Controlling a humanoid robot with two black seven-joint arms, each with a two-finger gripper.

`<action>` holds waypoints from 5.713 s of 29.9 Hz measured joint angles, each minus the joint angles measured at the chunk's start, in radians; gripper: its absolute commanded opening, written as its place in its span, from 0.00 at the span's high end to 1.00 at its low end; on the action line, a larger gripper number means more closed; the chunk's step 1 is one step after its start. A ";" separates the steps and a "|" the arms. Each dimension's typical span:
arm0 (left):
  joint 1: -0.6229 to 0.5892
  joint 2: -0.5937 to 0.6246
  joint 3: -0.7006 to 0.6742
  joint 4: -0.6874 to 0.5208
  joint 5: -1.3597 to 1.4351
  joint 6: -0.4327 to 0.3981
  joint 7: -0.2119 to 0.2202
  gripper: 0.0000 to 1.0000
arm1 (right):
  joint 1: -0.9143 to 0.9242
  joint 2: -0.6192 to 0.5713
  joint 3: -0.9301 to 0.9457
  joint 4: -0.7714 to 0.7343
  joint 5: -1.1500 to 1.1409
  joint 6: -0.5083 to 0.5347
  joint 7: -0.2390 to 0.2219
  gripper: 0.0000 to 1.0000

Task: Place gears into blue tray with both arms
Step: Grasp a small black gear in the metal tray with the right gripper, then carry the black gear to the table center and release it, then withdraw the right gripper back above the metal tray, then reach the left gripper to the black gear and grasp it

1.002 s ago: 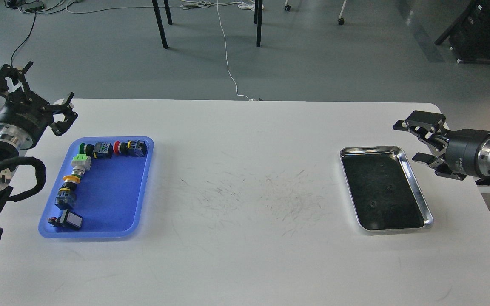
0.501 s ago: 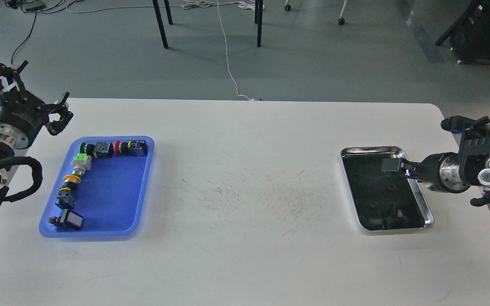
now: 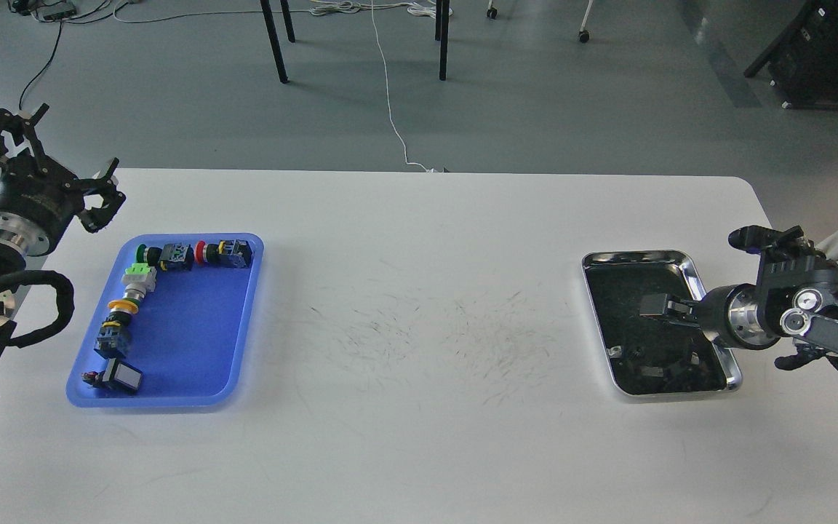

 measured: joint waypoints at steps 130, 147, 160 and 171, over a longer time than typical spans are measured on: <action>-0.011 0.040 -0.011 0.007 0.025 0.026 0.000 0.02 | 0.130 0.757 -0.088 -0.135 0.433 -0.143 0.104 0.18; -0.011 0.158 0.000 -0.068 0.026 0.060 0.008 0.02 | 0.122 0.715 0.379 -0.161 0.483 -0.150 0.111 0.06; 0.067 0.339 0.041 -0.587 0.180 0.098 0.101 0.02 | -0.332 0.304 1.024 0.017 0.856 -0.097 0.120 0.06; 0.053 0.331 0.153 -0.695 0.551 -0.127 0.217 0.02 | -0.728 0.261 1.426 0.003 1.004 0.054 0.117 0.06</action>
